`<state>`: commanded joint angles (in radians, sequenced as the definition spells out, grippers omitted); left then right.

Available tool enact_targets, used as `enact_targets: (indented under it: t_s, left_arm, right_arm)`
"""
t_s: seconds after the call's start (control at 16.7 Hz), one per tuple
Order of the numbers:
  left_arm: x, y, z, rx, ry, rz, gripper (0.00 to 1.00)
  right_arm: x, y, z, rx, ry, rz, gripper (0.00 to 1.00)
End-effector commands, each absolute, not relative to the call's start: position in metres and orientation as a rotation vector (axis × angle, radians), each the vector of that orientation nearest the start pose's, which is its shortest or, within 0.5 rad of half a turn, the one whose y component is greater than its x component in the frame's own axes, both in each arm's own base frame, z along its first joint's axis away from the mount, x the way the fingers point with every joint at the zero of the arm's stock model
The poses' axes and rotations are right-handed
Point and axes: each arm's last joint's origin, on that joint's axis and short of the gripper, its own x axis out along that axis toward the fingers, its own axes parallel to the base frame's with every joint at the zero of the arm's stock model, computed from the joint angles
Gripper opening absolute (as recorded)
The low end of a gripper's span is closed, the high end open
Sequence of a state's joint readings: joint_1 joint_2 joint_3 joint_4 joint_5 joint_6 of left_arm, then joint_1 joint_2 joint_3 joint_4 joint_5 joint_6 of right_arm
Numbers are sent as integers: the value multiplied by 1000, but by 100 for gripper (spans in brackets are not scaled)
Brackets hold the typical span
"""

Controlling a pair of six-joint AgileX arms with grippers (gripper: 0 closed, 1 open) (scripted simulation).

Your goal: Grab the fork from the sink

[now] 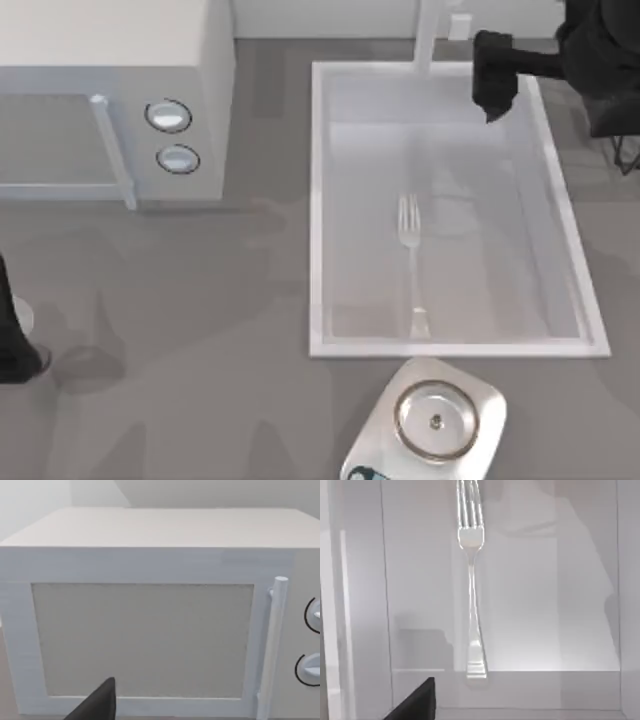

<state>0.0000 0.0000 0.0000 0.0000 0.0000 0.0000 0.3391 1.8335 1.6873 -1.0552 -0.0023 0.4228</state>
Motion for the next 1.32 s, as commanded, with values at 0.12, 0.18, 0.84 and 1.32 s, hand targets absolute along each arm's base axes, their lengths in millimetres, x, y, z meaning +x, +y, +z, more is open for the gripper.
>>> enact_targets:
  t_s: [0.12,0.18,0.84,1.32]
  left_arm:
    - [106,-1,160,0,0,0,100]
    - [106,-1,160,0,0,0,100]
    - [106,-1,160,0,0,0,100]
    - [106,-1,160,0,0,0,100]
  right_arm:
    - [389,158,259,125,1336,33,100]
    - [401,170,243,107,1385,24,100]
    - [441,225,159,8,1571,-8,100]
    - [447,226,106,10,1571,-10,100]
